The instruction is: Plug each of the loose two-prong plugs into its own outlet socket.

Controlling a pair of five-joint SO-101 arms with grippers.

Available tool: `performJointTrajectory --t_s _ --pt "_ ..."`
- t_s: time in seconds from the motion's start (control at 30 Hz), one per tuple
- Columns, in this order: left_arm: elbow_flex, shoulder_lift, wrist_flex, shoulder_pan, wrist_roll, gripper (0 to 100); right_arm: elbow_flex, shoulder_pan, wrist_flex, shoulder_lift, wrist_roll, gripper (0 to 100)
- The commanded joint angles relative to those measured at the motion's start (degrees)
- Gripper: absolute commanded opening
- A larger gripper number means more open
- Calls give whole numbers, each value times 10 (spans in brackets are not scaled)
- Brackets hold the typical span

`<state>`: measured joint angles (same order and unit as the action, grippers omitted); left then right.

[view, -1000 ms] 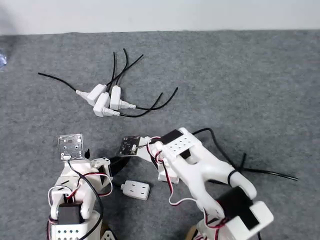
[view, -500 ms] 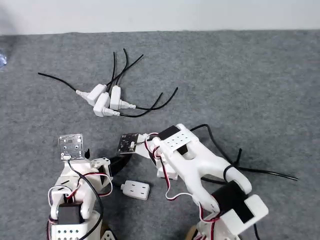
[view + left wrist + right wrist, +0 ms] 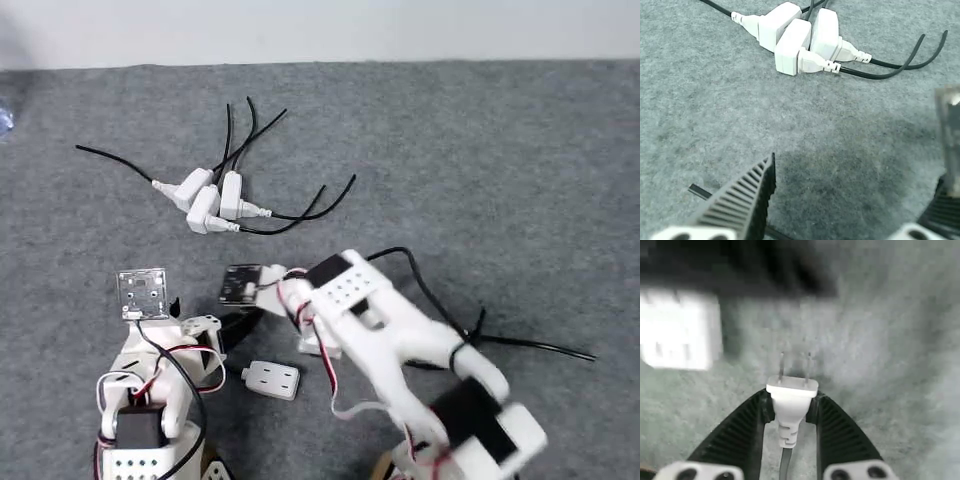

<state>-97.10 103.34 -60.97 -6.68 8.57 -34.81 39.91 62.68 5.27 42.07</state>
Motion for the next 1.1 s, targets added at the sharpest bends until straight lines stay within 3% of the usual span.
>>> performJointTrajectory --t_s 0.0,0.17,0.57,1.07 --pt "7 4 -1 40 4 458 20 51 6 107 -53 9" --pt "7 4 -1 47 5 458 21 75 0 154 -95 9" --pt "7 4 -1 44 5 458 144 75 86 170 -99 9" --pt "7 4 -1 42 4 458 135 73 85 187 -100 9"
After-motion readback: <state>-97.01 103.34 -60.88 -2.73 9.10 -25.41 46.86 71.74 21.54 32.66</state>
